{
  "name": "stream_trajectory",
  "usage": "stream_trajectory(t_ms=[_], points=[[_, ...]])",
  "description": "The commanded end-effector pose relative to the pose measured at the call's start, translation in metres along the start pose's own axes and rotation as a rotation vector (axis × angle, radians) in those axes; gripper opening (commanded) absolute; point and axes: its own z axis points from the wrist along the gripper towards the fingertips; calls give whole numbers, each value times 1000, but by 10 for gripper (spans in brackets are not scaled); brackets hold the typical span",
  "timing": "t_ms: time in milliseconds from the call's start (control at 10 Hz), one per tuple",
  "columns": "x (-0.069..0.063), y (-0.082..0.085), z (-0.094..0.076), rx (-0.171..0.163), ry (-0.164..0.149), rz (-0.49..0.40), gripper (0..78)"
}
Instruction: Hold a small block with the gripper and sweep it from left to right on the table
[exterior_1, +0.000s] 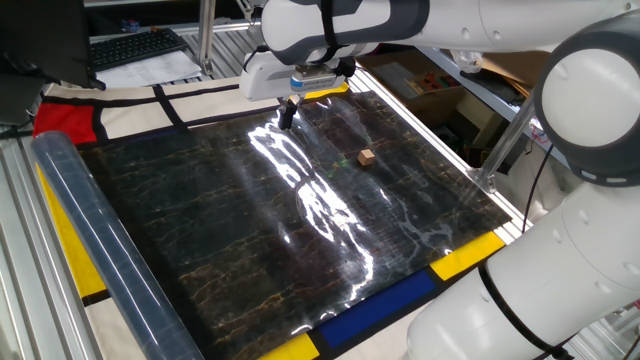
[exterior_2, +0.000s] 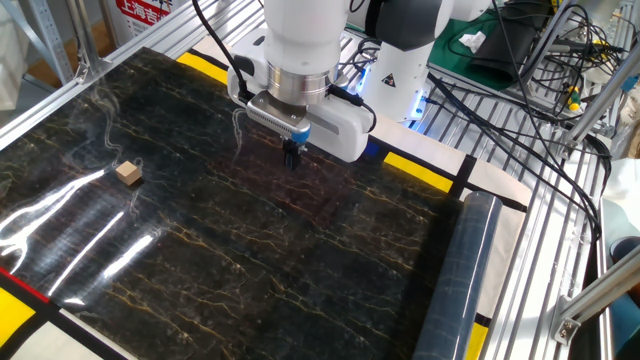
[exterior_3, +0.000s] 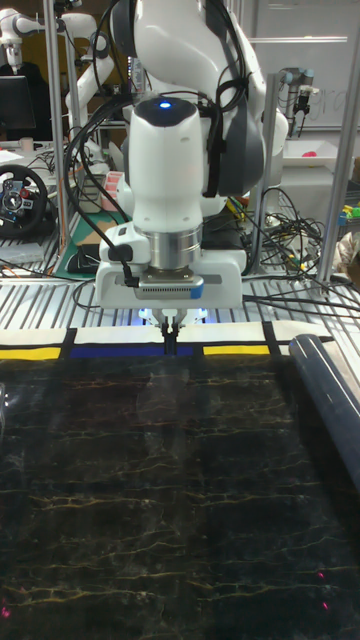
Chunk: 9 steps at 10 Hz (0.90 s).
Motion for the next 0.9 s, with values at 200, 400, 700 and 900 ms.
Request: stream_trajectory(t_ms=[200,400,700,900], points=[[0,0,0,25,19,27,0],[0,0,0,28,20,26,0],[-1,0,0,41,15,17,0],[-3,0,0,41,16,23,0]])
